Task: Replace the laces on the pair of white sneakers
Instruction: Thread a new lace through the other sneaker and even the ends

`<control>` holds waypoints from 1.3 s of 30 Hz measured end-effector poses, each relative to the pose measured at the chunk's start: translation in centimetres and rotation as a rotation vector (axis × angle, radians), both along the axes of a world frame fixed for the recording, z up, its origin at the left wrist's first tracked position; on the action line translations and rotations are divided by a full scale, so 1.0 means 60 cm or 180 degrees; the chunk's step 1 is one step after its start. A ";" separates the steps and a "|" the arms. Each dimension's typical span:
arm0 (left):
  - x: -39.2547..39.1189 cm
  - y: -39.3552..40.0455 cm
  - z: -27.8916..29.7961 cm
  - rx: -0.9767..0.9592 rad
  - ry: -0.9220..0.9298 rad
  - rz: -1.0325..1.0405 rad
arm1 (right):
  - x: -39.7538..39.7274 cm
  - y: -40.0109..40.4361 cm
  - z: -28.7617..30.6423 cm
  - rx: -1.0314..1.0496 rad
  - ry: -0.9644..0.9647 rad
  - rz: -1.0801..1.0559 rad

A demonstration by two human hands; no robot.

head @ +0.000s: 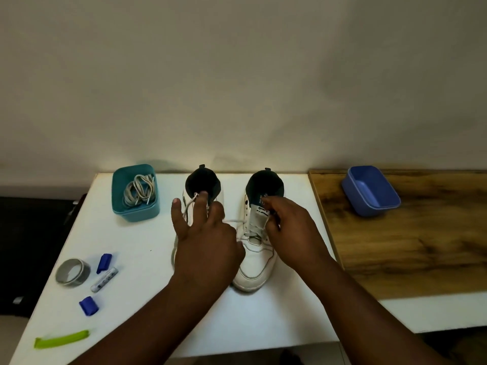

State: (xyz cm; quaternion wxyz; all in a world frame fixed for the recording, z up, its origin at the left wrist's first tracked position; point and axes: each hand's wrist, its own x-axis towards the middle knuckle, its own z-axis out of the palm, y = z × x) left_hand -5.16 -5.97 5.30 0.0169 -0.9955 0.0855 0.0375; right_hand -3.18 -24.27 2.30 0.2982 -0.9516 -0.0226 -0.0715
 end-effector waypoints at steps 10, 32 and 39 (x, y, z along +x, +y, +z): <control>-0.002 -0.002 0.084 -0.5508 0.1129 0.1545 | -0.044 0.054 0.100 0.2232 0.1432 0.0641; 0.024 0.007 0.046 -0.5583 0.1487 0.2183 | -0.037 0.035 0.038 0.0519 0.0695 0.0923; 0.026 0.016 0.040 -0.5357 0.1428 0.2354 | -0.025 0.030 0.019 -0.0308 0.0173 0.0598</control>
